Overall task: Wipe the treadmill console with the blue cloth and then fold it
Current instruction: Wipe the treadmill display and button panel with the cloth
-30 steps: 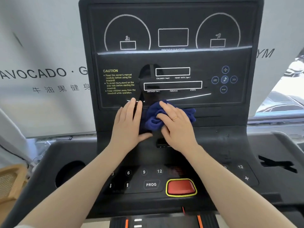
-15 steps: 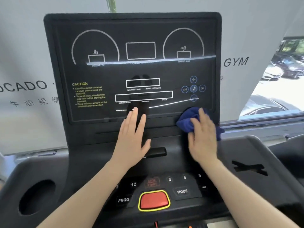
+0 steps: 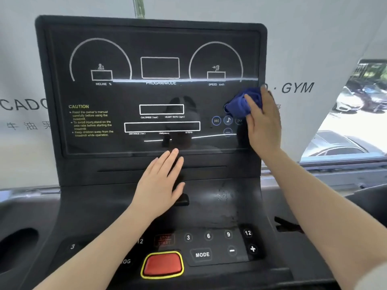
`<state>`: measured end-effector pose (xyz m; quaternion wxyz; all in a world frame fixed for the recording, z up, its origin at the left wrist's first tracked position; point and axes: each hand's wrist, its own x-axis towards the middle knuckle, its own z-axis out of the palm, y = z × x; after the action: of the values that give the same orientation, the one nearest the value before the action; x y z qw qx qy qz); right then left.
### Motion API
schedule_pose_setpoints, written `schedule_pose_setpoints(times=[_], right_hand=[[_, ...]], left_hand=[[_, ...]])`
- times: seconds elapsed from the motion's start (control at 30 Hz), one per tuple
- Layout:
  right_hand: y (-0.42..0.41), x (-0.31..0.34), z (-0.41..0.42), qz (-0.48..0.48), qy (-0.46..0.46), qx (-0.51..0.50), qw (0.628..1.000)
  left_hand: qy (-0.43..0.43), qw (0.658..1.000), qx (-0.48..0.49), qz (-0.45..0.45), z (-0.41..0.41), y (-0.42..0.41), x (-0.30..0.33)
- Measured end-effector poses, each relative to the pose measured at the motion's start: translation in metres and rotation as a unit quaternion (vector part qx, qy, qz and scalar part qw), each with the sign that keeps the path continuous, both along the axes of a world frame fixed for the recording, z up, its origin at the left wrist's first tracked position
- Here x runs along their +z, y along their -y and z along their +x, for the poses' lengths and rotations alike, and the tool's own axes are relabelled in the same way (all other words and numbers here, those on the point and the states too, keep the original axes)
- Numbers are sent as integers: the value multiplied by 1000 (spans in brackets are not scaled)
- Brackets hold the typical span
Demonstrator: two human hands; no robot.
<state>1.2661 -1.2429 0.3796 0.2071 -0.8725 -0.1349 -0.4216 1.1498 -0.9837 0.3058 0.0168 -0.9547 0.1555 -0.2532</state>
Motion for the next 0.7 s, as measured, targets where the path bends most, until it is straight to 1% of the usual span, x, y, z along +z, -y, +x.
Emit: schedule_pose_setpoints(times=[0.07,0.13,0.2,0.33,0.4,0.5,0.57,0.63,0.7], right_hand=[[3,8,8,0,-5,22,1000],[6,2,7,-25,0,38,999],[9,-17,-2,-65,5,54,996],[21,-71,-36,-118,-19,99,988],[29,-91,-53,-114,-53,120,985],[35,-114,-84,-82,-131,158,975],[39,-126,-106,-123,-174,214,953],[43,-126,-122,-165,-237,281,915],[46,-115,-130,-171,-315,334,872]], left_hand=[[5,1000,6,-1,0,1,0],[8,1000,18,2,-2,4,-2],[7,999,34,2,-3,9,-3],[1,998,57,-14,-5,18,-6],[2,998,59,-18,-5,20,-8],[2,998,60,-24,-4,22,-9],[4,998,59,-29,-5,22,-10],[9,997,60,-37,-5,24,-10],[10,997,62,-45,-5,26,-11]])
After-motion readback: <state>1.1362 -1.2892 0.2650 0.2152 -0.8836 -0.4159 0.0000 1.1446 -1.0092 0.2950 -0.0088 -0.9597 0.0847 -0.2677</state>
